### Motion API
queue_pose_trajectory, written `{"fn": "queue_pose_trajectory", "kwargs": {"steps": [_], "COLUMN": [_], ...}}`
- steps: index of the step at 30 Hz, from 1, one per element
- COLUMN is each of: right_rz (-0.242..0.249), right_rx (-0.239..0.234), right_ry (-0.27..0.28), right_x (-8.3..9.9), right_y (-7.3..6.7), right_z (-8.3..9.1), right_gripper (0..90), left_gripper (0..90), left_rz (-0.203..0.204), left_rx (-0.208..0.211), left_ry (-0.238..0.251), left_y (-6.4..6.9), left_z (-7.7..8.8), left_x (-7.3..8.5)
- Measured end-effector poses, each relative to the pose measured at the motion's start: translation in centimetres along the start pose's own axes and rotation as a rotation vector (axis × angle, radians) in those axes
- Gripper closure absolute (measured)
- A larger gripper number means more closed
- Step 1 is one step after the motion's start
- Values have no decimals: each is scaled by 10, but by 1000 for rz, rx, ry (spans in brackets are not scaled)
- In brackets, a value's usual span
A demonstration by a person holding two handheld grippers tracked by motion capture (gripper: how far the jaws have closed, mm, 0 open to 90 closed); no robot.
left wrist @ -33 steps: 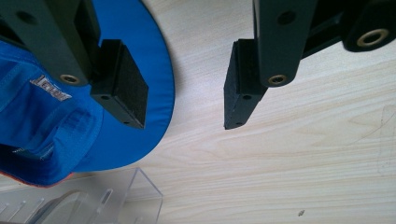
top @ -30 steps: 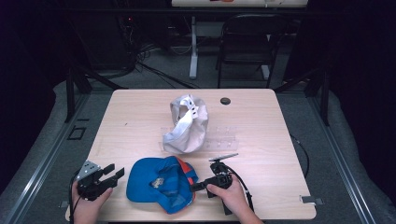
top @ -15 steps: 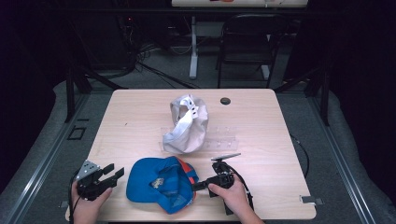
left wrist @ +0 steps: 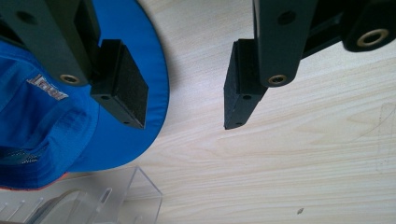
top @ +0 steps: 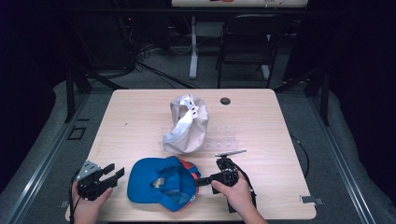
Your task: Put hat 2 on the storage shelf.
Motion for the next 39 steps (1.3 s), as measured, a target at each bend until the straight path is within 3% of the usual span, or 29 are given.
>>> {"fn": "queue_pose_trajectory", "kwargs": {"steps": [11,17,22,29,30,35,39], "right_rz": [-38,-56,-33,-46,-13,-24,-48], "right_rx": [-13,18,113,125,132,138,127], "right_ry": [-33,-50,-79,-67,-79,-112,-100], "right_x": [-13,-22,-29,-38,-41,-46,-52], "right_y": [-11,-15,-17,-26,-28,-39,-47], "right_z": [19,31,42,53,58,69,73], "right_gripper": [777,777,777,777,777,776,776], "left_gripper": [504,504,504,503,503,502,502], "left_rz": [-5,-11,-13,-18,-19,-18,-18], "left_rx": [-2,3,2,1,1,1,5], "left_ry": [4,-2,-2,0,5,4,2], "left_y": [0,1,1,2,2,3,3], "left_z": [-1,-1,-1,-2,-2,-3,-3], "left_x": [0,0,0,0,-1,0,0]}}
Point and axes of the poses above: each handheld gripper's, and its own axes: z roughly backward along the jaws, x roughly out of its underside, y roughly to its right, the point moved 6 cm from there along -z, roughly forward along the jaws
